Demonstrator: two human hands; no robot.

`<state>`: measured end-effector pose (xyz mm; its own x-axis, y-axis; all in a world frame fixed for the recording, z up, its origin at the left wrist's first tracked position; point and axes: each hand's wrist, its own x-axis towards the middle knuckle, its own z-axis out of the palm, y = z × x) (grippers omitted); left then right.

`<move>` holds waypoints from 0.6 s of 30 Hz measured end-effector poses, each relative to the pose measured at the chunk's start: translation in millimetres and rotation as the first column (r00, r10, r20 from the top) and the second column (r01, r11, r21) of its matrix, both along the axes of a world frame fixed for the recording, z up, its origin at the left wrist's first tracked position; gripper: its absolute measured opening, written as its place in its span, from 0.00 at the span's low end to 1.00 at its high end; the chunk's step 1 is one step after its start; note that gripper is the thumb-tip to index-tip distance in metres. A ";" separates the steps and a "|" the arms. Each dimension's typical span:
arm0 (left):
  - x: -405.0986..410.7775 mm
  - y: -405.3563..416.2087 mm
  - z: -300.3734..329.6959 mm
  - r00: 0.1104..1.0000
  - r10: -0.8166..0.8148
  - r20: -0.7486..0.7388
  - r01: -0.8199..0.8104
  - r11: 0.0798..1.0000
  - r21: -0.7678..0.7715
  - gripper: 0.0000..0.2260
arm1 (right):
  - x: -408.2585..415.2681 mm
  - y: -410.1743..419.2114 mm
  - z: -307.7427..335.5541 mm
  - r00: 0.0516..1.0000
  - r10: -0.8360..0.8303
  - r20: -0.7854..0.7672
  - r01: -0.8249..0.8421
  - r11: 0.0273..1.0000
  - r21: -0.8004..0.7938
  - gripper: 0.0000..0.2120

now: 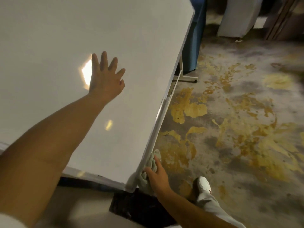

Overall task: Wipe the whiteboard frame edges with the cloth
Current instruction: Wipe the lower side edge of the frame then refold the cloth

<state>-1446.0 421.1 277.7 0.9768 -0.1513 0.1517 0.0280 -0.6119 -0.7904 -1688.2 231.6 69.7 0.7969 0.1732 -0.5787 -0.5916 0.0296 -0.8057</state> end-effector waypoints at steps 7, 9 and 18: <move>8.3 8.5 33.0 0.994 0.065 0.085 -0.060 0.996 -0.061 0.30 | 53.4 -45.8 32.6 0.808 0.337 0.483 -0.029 0.842 -0.538 0.31; 8.2 15.3 34.5 0.993 0.052 0.104 -0.045 0.997 -0.064 0.30 | 77.1 -48.3 42.3 0.682 0.487 0.546 -0.001 0.747 -0.665 0.33; 5.5 25.0 32.2 0.993 -0.015 0.116 0.027 0.995 -0.101 0.29 | 131.5 -14.9 38.6 0.181 0.894 0.411 -0.204 0.442 -0.873 0.28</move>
